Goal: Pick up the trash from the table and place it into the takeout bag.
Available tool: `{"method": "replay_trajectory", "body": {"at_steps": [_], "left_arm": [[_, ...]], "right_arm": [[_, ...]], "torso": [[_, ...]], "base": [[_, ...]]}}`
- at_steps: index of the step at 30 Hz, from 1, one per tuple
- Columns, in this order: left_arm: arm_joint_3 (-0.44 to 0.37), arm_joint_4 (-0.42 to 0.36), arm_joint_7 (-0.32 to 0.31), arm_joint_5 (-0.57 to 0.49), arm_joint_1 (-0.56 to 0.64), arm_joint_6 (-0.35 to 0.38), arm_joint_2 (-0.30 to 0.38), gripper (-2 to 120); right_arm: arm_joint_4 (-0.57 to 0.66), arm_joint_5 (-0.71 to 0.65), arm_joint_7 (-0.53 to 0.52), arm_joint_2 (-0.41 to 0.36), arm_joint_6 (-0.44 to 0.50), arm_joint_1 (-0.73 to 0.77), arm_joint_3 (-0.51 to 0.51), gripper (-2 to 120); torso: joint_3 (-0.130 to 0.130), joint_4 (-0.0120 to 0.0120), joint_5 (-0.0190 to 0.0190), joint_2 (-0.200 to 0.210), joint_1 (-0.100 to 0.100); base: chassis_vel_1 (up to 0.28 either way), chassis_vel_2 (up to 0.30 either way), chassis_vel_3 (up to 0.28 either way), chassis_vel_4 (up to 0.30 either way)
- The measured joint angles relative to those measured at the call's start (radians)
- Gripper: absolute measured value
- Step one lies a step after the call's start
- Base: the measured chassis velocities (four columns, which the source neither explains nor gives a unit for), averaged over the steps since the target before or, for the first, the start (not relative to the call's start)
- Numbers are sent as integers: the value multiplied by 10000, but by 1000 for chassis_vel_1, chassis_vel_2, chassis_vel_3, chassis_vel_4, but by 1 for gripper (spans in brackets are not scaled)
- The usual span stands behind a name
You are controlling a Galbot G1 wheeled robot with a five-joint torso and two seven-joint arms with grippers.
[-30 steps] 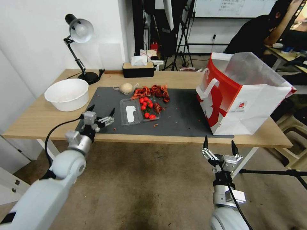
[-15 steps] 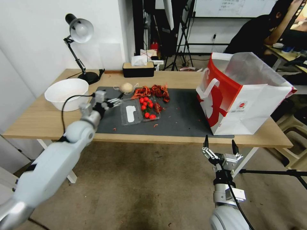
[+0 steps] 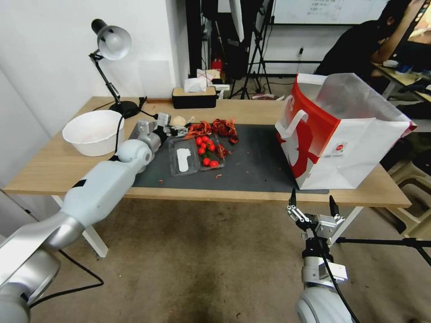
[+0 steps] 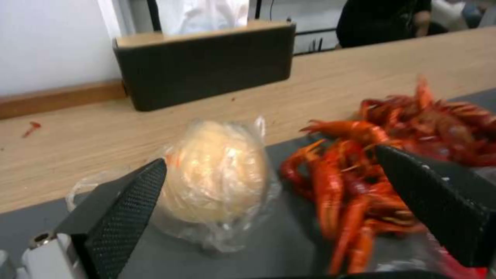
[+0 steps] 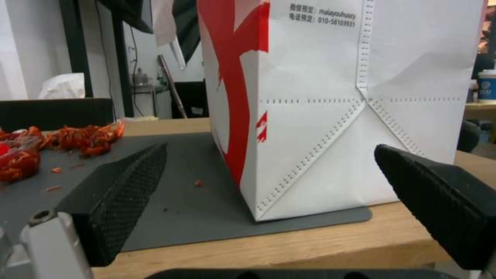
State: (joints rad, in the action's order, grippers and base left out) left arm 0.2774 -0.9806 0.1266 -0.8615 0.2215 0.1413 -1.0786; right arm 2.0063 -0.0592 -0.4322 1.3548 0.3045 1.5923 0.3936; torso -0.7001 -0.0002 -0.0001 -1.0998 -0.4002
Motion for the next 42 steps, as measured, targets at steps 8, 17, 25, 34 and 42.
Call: {"method": "replay_trajectory", "body": {"at_steps": [8,17,25,34,42], "left_arm": [[20,1337,271,422,-373,-283,-262,100],[77,1788,331,439,-572,-429,-509,95],[143,2162,406,445,-716,-556,-674,87],[192,2389,508,472,-783,-570,-845,70],[215,2552,526,607,-843,-592,-1030,51]], "right_arm": [[-156,-67,-1,-147,-19,-157,-64,100],[-271,-93,-2,-186,-19,-256,-133,100],[-351,-99,-2,-260,-19,-344,-195,100],[-404,-106,-1,-297,-20,-399,-211,100],[-435,-116,0,-315,-27,-421,-218,100]], "torso": [[1,6,0,0,1],[1,1,1,-1,2],[1,3,1,0,3],[1,2,0,0,2],[1,1,1,0,2]], "base": [[0,0,0,0],[0,0,0,0],[0,0,0,0],[0,0,0,0],[0,0,0,0]]}}
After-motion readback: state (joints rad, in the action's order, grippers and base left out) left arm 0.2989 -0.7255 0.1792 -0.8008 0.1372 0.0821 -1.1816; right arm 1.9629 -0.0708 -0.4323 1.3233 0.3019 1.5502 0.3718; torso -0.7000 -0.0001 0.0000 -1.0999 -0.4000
